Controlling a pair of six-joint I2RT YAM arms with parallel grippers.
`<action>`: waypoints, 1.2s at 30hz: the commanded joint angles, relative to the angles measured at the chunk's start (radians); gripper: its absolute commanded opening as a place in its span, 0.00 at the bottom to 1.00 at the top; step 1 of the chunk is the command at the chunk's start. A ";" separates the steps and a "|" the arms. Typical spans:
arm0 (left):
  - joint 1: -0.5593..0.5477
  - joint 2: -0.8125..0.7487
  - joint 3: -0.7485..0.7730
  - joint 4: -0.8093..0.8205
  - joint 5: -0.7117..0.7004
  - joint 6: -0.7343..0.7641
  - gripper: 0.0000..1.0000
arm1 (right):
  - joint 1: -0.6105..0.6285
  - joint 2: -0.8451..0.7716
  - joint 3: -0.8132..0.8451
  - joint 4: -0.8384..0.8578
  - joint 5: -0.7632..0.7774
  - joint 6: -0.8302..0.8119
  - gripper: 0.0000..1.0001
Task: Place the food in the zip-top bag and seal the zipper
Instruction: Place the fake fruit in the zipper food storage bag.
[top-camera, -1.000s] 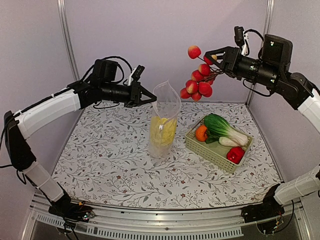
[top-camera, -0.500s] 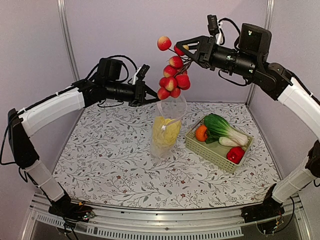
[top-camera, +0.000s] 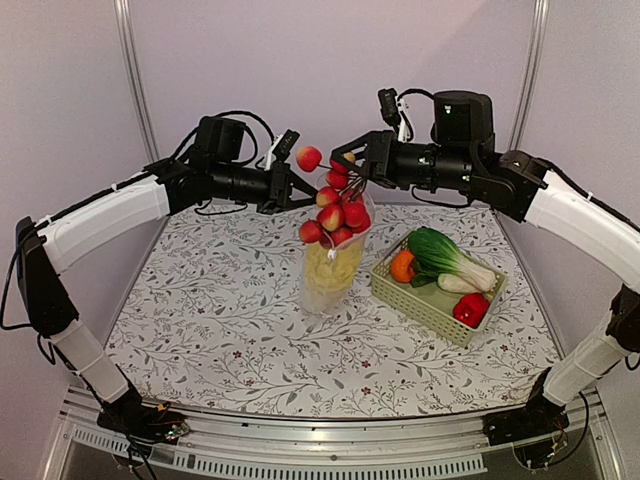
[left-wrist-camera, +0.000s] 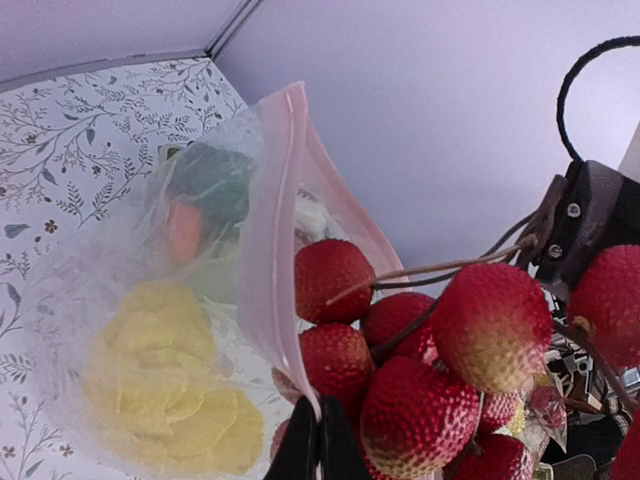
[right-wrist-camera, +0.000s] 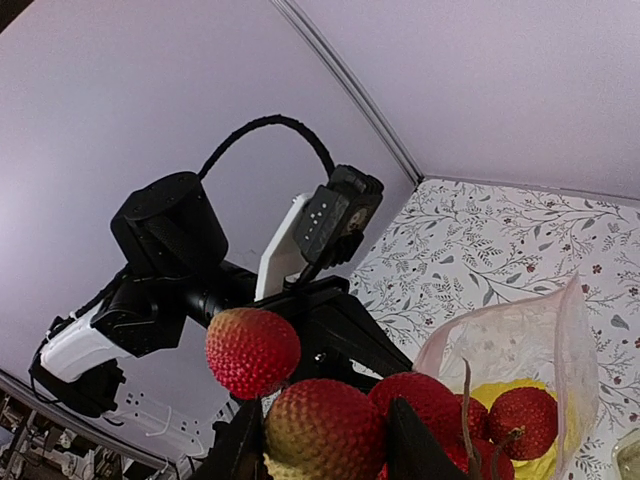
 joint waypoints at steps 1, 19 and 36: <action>-0.005 -0.011 0.024 -0.007 -0.003 0.027 0.00 | 0.005 -0.046 -0.013 -0.104 0.098 -0.065 0.12; 0.010 -0.024 0.005 -0.021 -0.006 0.042 0.00 | 0.005 0.006 0.030 -0.358 0.378 -0.278 0.10; 0.012 -0.004 0.005 0.007 0.015 0.023 0.00 | 0.046 0.211 0.109 -0.352 0.052 -0.258 0.09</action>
